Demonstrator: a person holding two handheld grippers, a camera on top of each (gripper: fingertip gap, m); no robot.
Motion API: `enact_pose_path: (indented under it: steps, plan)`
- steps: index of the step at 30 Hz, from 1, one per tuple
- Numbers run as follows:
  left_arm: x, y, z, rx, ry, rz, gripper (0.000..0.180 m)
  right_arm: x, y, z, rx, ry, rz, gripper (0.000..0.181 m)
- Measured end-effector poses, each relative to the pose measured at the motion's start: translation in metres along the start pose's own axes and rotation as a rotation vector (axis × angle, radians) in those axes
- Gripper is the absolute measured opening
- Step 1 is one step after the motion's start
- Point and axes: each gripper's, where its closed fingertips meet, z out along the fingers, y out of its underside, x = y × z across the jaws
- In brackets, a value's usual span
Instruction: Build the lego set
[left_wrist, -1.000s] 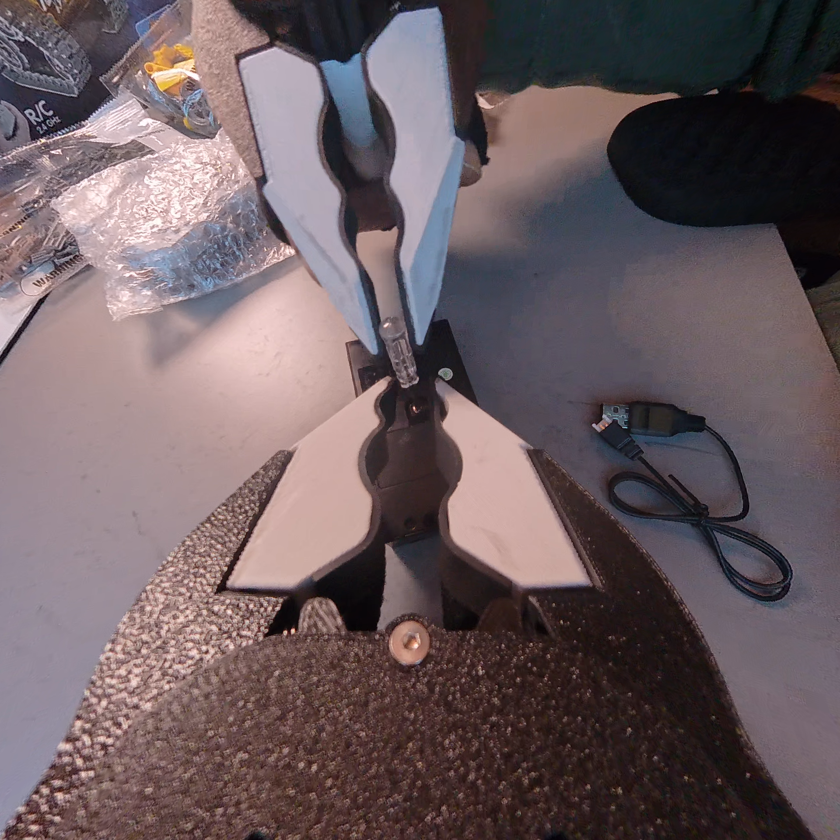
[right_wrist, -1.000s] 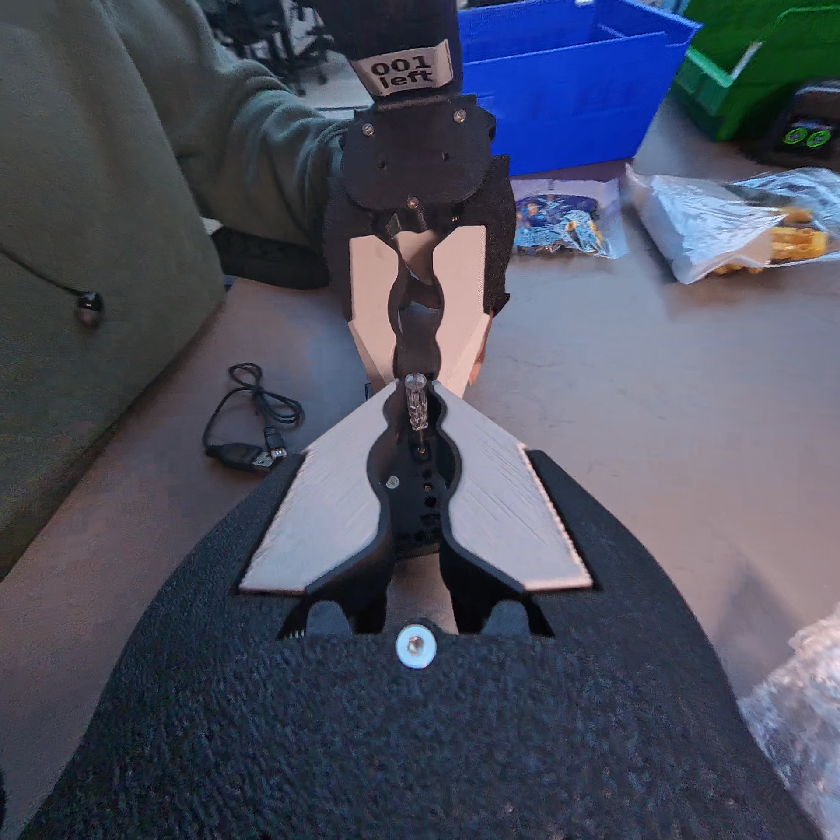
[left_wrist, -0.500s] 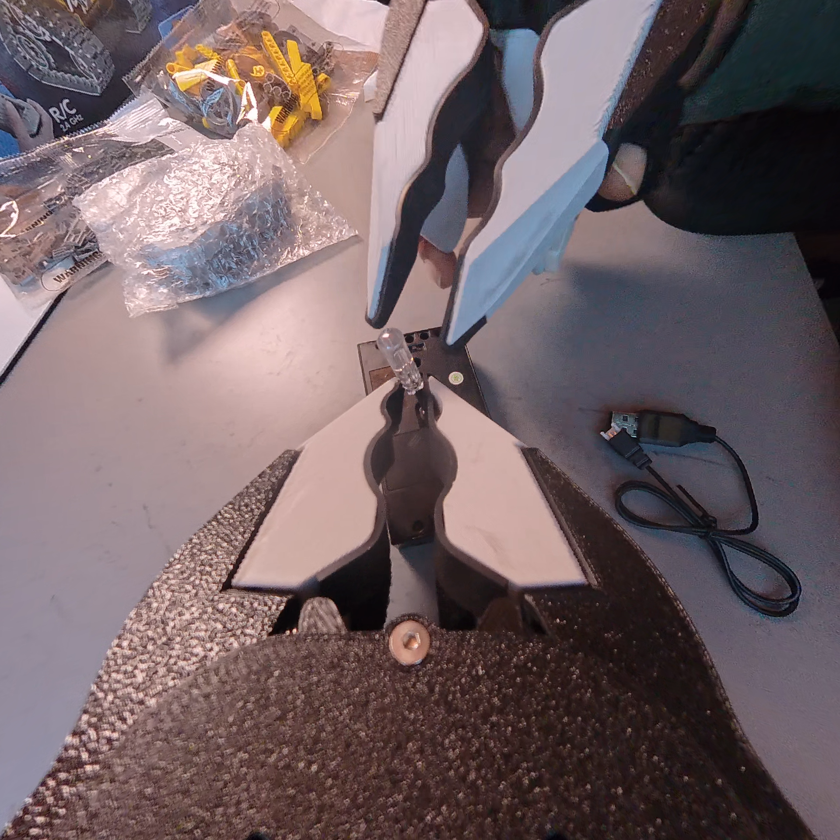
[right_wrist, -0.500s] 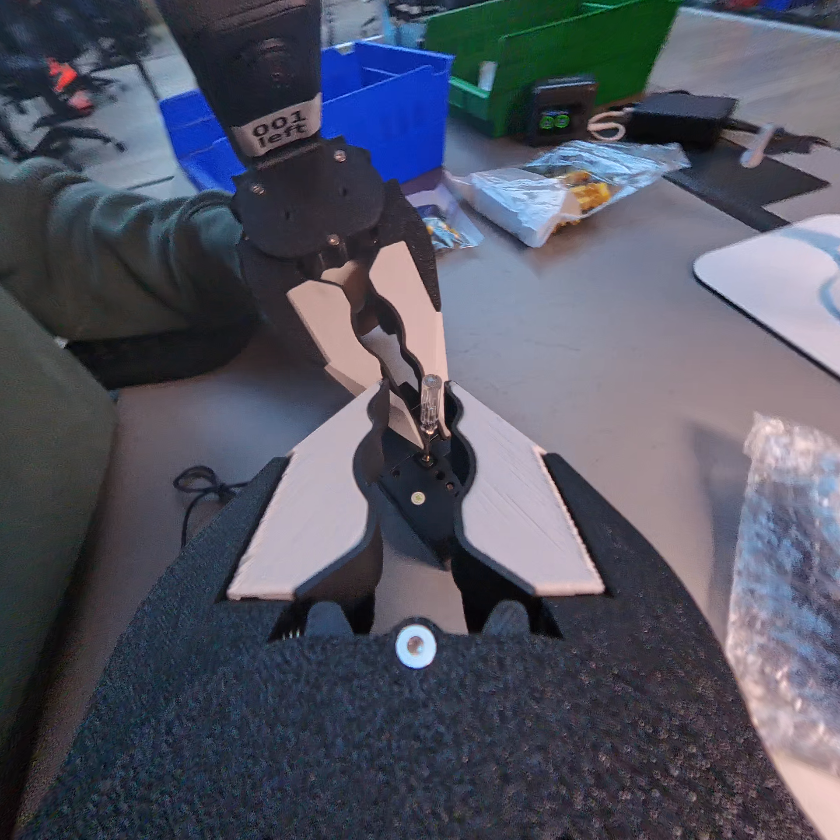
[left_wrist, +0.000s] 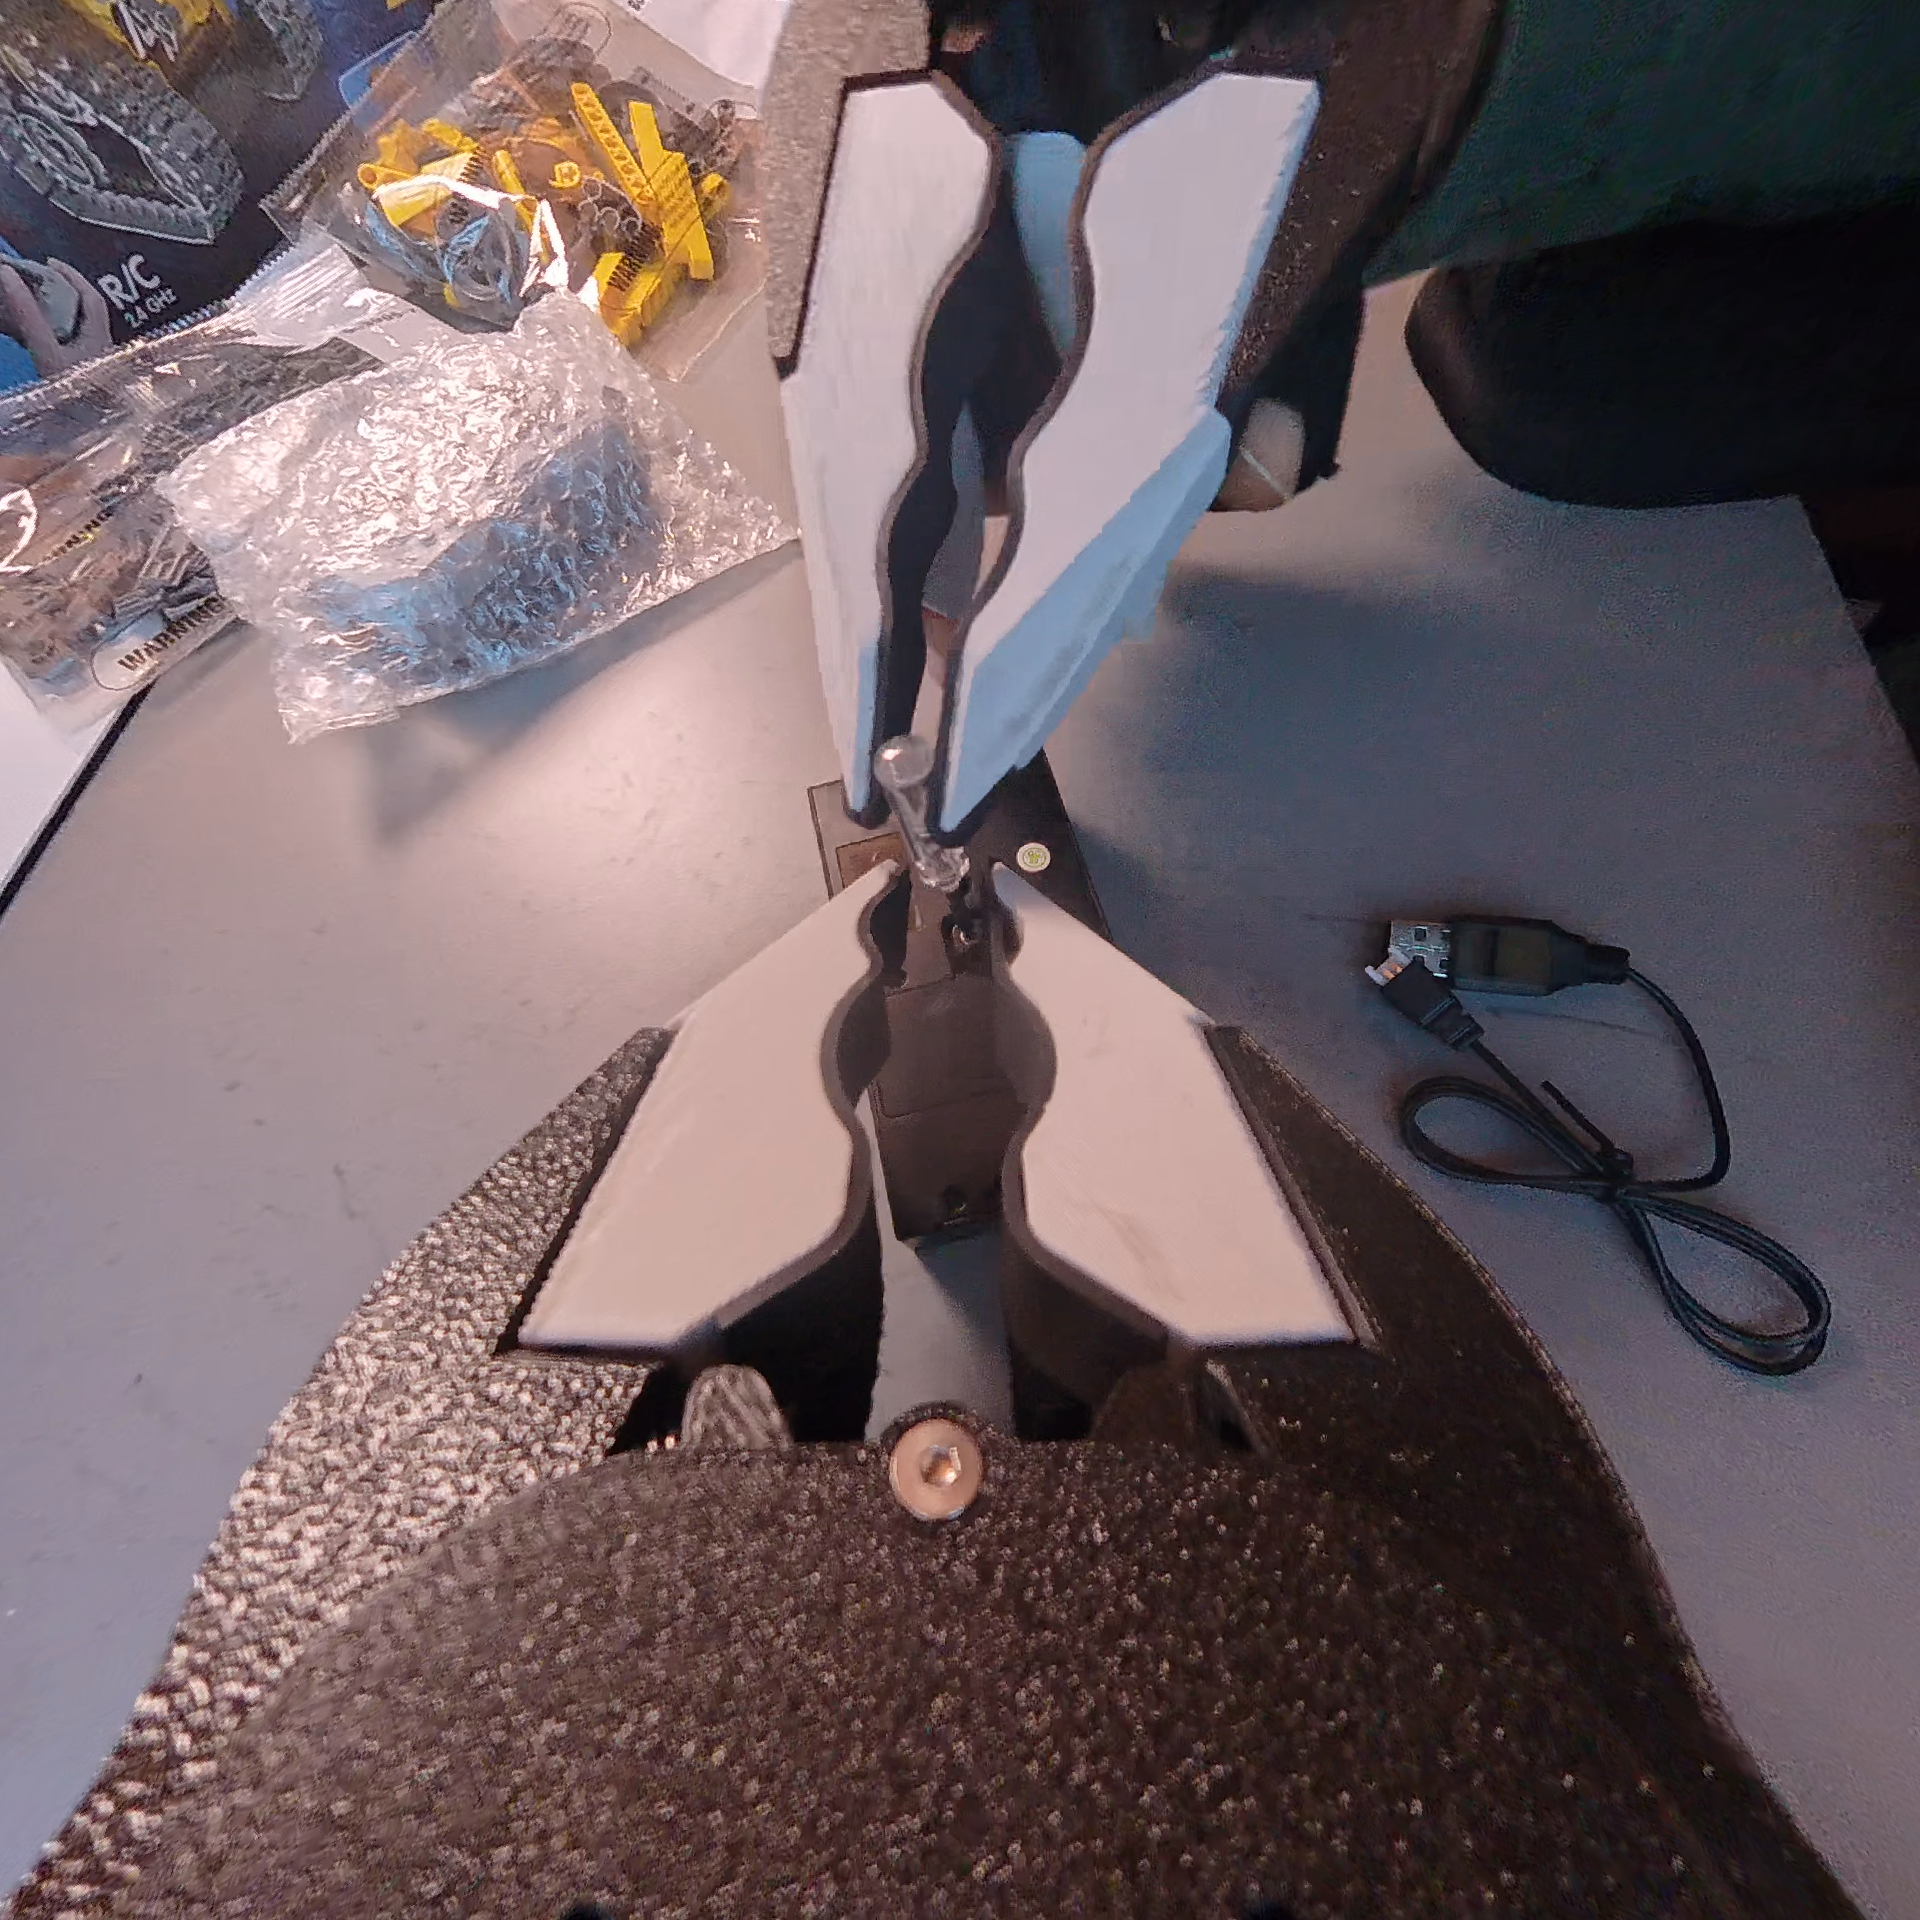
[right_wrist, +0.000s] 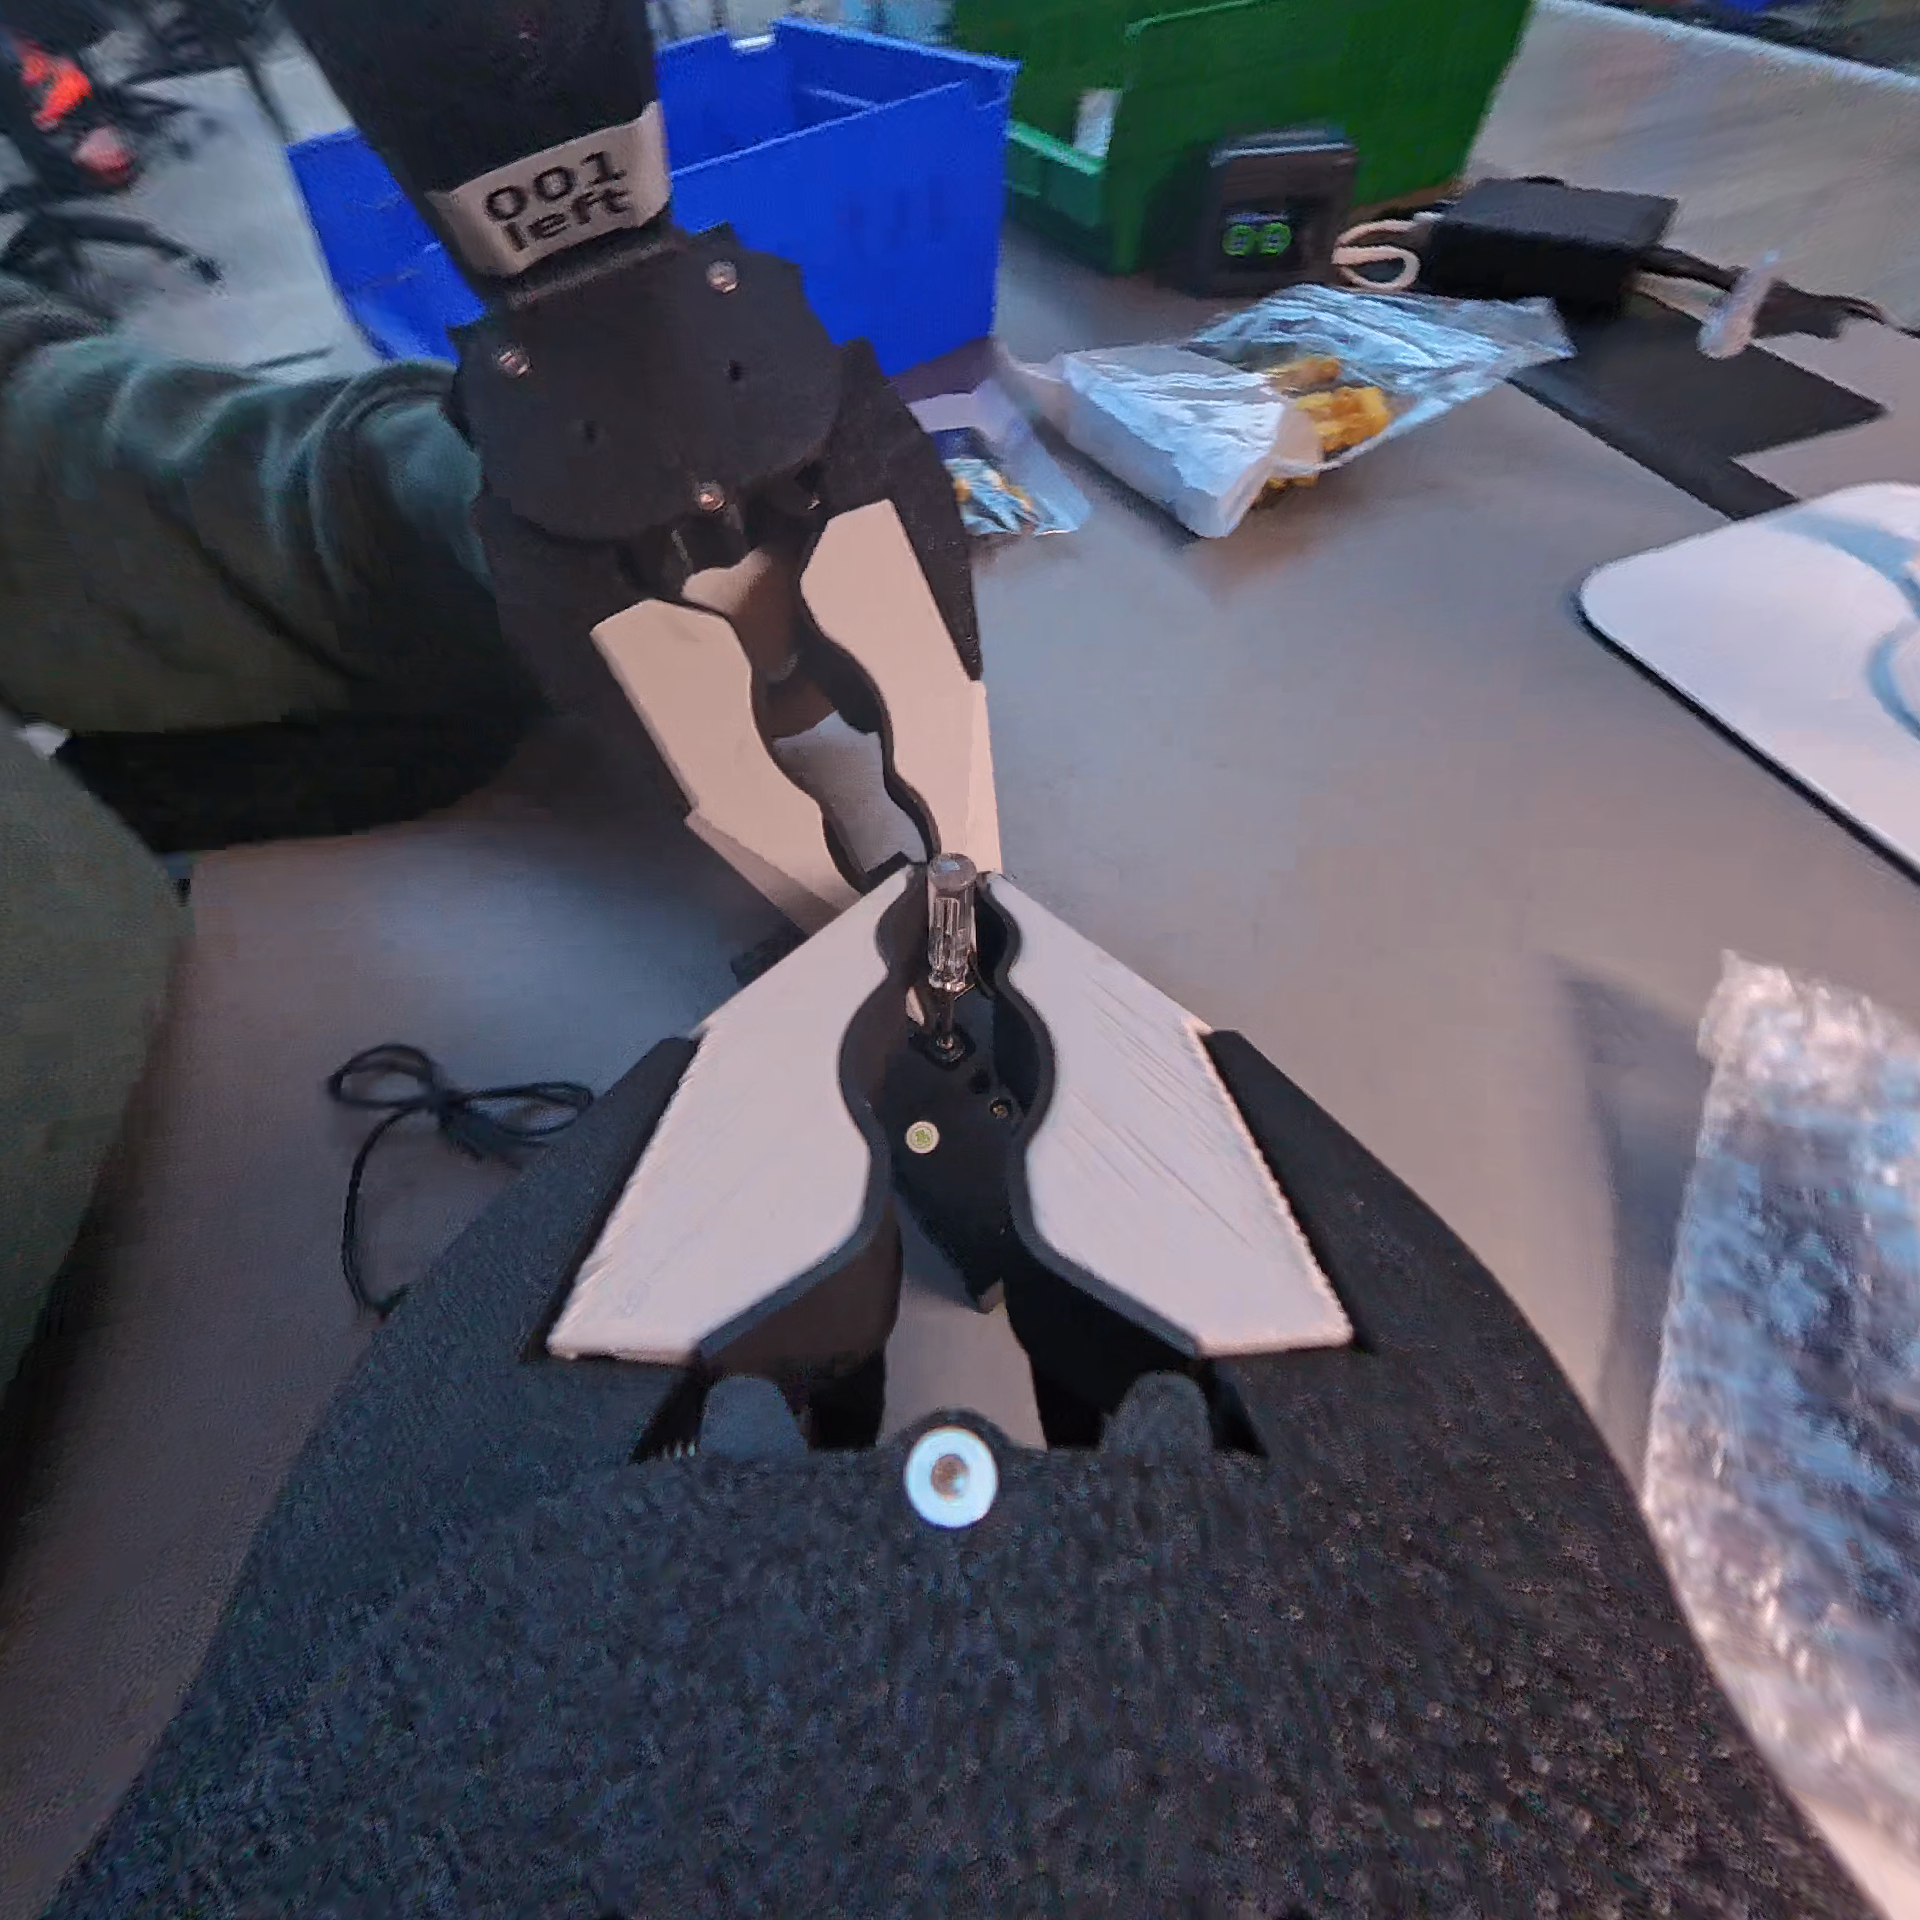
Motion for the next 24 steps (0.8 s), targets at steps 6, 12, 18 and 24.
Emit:
enact_pose_path:
  steps: [6, 12, 18, 24]
  plan:
    - [0.005, -0.002, -0.001, 0.027, 0.045, -0.007, 0.012, -0.014, 0.002, -0.003, -0.034, -0.485, -0.172, 0.006]
    - [0.004, -0.002, 0.001, 0.035, 0.053, -0.043, 0.006, -0.011, 0.002, -0.002, -0.045, -0.565, -0.13, 0.006]
    - [0.003, -0.003, 0.003, 0.022, 0.035, -0.043, 0.006, 0.005, -0.004, -0.01, -0.017, -0.132, -0.014, 0.018]
    - [0.004, -0.003, 0.004, 0.01, 0.01, -0.025, 0.006, 0.004, 0.006, -0.01, -0.014, 0.195, 0.203, 0.018]
